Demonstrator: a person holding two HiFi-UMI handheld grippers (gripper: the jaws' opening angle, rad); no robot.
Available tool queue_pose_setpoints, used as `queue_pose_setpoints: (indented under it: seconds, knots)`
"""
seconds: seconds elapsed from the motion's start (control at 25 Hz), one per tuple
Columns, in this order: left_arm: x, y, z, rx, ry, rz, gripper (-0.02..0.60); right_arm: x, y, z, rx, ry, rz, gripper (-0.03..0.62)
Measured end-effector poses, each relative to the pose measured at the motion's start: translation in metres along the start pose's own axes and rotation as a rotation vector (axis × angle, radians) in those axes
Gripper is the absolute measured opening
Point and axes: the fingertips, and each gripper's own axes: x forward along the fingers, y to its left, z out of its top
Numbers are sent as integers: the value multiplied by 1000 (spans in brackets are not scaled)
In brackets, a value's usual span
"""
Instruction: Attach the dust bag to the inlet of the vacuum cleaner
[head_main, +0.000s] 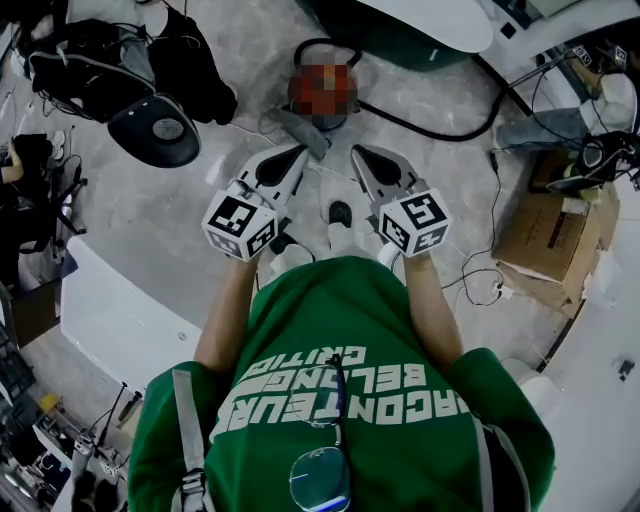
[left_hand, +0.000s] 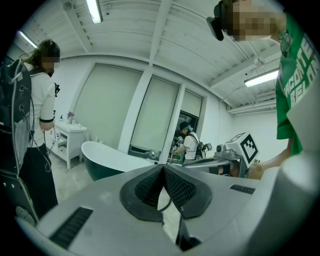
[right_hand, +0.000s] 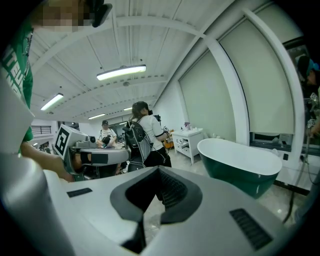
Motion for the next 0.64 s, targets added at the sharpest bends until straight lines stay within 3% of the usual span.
queue_pose_setpoints:
  seconds: [0.64]
  knots:
    - [8,-10,-16,-30,6,10,3,-6,-14,-16,-21,47,4,8]
